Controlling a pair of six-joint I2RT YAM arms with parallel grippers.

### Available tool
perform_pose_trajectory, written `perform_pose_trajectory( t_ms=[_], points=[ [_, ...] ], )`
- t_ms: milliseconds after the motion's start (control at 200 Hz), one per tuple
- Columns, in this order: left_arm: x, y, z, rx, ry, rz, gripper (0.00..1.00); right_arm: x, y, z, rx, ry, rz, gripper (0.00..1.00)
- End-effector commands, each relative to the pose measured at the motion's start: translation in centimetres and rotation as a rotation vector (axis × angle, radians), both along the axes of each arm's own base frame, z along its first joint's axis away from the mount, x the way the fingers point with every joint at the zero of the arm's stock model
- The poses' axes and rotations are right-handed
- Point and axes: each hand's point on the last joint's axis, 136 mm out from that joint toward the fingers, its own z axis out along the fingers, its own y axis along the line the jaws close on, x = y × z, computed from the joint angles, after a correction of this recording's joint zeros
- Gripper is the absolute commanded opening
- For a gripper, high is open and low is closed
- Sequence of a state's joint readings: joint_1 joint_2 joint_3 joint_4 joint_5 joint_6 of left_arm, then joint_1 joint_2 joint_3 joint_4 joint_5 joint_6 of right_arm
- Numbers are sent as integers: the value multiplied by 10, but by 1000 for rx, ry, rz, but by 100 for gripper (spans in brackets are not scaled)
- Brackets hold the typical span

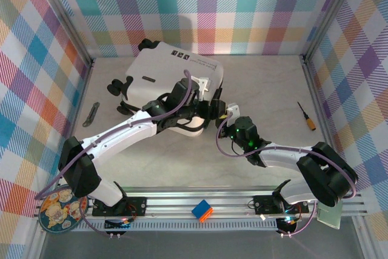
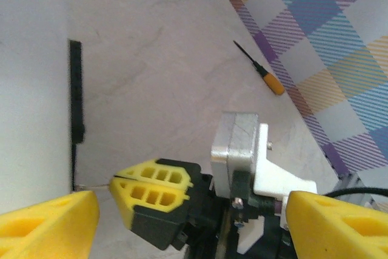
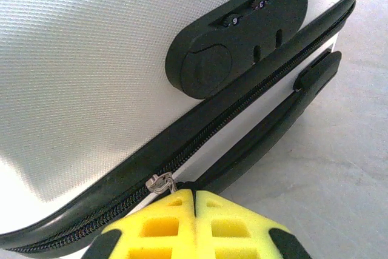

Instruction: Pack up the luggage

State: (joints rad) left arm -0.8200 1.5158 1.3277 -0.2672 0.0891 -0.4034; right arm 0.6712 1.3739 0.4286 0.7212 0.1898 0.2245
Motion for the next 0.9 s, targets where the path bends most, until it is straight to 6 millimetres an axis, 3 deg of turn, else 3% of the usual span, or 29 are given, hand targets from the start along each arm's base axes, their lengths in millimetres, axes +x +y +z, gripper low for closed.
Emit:
perform_pose_trajectory(
  t_ms=[0,160,335,515,895],
  points=[
    [24,13,37,2,-140,70,83,17,-14,12,20,-37,-87,0],
    [44,15,38,-31,-166,119,86,18,-12,12,26,-35,-79,0],
    [55,12,21,-42,-128,136,86,17,-12,12,23,-38,-77,0],
    [52,14,16,-29,-99,143,86,23,-18,15,39,-39,-85,0],
    [37,28,-7,25,-4,150,85,55,-35,31,64,-63,-126,0]
  ],
)
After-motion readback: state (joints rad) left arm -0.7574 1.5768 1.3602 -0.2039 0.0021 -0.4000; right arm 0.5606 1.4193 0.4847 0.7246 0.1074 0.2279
